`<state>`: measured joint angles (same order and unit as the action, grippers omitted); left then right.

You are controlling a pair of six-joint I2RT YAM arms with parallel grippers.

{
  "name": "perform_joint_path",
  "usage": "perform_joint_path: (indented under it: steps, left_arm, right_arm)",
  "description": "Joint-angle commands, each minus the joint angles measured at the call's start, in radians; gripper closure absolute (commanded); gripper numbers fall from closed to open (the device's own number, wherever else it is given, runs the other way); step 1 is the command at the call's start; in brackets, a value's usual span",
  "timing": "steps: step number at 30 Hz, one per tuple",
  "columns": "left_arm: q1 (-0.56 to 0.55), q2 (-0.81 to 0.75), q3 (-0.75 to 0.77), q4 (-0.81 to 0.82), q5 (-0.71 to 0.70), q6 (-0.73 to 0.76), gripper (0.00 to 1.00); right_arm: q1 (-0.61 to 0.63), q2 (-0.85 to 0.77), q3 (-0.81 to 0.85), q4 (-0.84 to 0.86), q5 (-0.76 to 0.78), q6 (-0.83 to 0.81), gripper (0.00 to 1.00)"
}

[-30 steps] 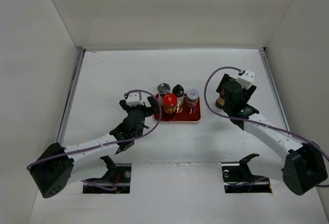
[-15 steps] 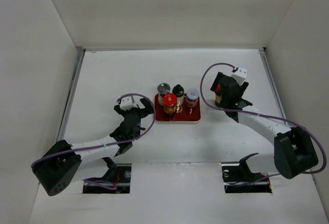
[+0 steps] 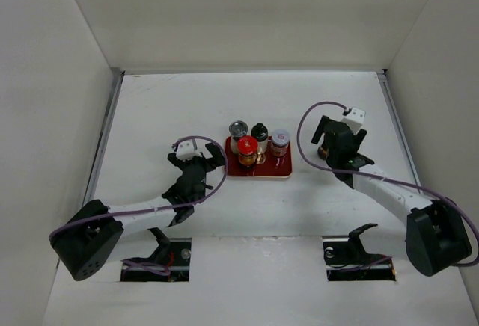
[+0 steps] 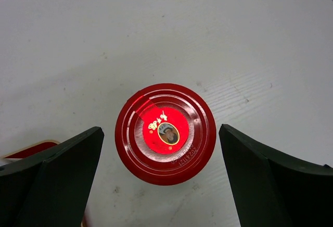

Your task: Organize the condiment bottles

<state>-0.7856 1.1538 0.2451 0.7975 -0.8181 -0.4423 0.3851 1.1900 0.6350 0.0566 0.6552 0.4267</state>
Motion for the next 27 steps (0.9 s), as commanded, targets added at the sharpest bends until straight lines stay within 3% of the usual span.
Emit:
perform_joint_path:
  steps: [1, 5, 10, 14, 23, 27]
  left_arm:
    - [0.001, -0.005, 0.010, 0.057, 0.007, -0.015, 0.02]
    - [0.003, 0.012, 0.011, 0.060, 0.007, -0.019, 0.02]
    - [0.007, 0.027, 0.002, 0.083, -0.004, -0.021, 0.00]
    - [0.012, 0.004, -0.013, 0.088, -0.007, -0.022, 0.00]
    - [0.012, 0.020, -0.007, 0.097, -0.010, -0.022, 0.00]
    - [0.015, 0.007, -0.012, 0.097, -0.018, -0.024, 0.00]
  right_arm:
    - [-0.015, 0.045, 0.034, 0.006, -0.032, 0.020, 0.00]
    - [-0.036, 0.094, 0.042, 0.040, -0.009, 0.040, 0.01]
    - [-0.038, 0.105, 0.031, 0.100, 0.033, 0.037, 0.28]
    - [-0.009, 0.062, 0.011, 0.133, 0.093, -0.003, 0.42]
    - [0.232, -0.188, -0.014, -0.010, 0.147, -0.023, 0.45]
    - [0.344, -0.198, 0.040, -0.023, 0.138, -0.013, 0.45]
